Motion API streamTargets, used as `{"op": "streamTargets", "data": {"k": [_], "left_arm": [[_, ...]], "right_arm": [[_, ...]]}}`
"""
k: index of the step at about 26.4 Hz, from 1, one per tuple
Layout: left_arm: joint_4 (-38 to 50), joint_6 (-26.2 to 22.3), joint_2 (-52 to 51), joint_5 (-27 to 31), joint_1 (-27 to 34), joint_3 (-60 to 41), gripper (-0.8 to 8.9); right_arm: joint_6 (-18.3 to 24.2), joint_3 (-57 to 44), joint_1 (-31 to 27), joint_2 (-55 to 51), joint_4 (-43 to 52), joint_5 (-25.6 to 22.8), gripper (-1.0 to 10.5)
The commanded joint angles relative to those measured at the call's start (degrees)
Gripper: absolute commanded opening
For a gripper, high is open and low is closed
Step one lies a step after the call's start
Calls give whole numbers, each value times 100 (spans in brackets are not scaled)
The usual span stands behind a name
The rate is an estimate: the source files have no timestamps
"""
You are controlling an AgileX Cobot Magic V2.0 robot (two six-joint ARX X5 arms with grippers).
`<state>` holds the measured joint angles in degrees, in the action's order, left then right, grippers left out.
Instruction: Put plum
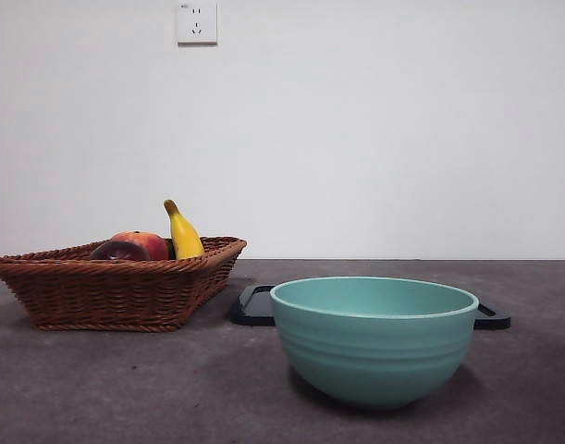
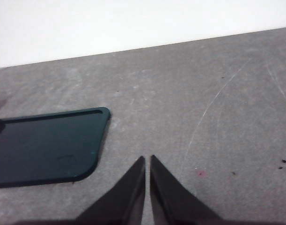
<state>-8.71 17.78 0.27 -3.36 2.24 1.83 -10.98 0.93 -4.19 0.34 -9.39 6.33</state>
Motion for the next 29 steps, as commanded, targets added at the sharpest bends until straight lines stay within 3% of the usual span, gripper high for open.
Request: {"op": "streamTargets", "data": {"k": [1,8,18,23,29], "left_arm": [[42,422,-9,-13,9,-103,9],[-505,546,2,-122,7,326,9],[-863,549,175,-138,2,1255,9],[-1211,420,680,-367,2,2009,9],[-1871,-184,1631,-1001,0,3067,9]], "right_arm": [[-389,-7,-9,-13,24,33,5],[-636,352,-9,-11,-125,184,5],[-621,1696,-9,199,-791,184,5],[-315,2522,-9,756,-1290,435,5],[168,3602,-7,1731,-2033,953,5]]}}
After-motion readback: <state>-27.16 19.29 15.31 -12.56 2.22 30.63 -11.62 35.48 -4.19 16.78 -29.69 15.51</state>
